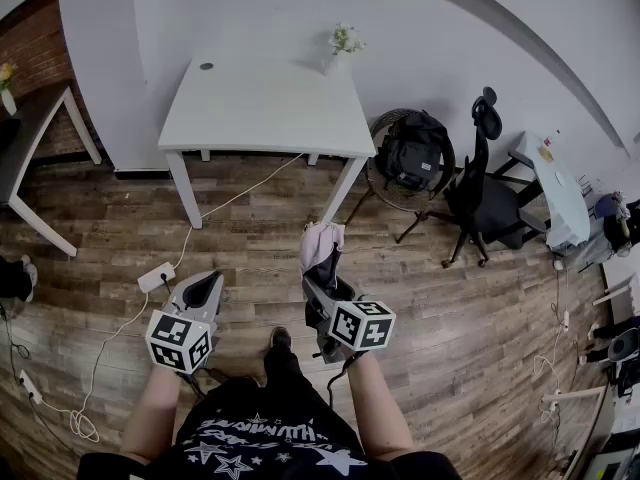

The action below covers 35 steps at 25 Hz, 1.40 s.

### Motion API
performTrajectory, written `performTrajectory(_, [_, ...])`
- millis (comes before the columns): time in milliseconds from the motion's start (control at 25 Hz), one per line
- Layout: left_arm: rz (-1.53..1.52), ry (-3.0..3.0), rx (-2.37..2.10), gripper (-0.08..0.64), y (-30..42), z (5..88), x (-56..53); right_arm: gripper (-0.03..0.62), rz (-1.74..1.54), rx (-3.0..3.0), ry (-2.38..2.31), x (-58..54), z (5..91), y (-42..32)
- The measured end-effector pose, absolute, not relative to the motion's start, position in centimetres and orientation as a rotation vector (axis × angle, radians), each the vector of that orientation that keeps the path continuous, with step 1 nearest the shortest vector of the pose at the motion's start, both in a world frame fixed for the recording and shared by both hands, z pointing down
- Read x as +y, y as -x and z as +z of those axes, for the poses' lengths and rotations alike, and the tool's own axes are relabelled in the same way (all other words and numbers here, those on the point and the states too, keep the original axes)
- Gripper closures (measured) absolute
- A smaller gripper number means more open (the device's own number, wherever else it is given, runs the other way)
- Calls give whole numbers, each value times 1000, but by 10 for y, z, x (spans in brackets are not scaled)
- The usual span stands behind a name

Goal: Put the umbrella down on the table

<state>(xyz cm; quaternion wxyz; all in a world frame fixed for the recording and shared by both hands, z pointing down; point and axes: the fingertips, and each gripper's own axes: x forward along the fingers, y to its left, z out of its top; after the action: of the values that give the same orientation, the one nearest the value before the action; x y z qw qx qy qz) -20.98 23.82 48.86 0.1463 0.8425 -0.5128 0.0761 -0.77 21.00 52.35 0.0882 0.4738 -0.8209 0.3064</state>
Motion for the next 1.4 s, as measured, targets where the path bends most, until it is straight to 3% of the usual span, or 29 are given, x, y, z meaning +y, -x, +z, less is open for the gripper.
performTrajectory(1040, [212,-2379,-1473,555,224,505,288,342,905,-2426,-1406,256,527,18])
performTrajectory(1400, [237,-2356,-1482,557,226,515,246,341,982,-2373,-1449,211,550,-4])
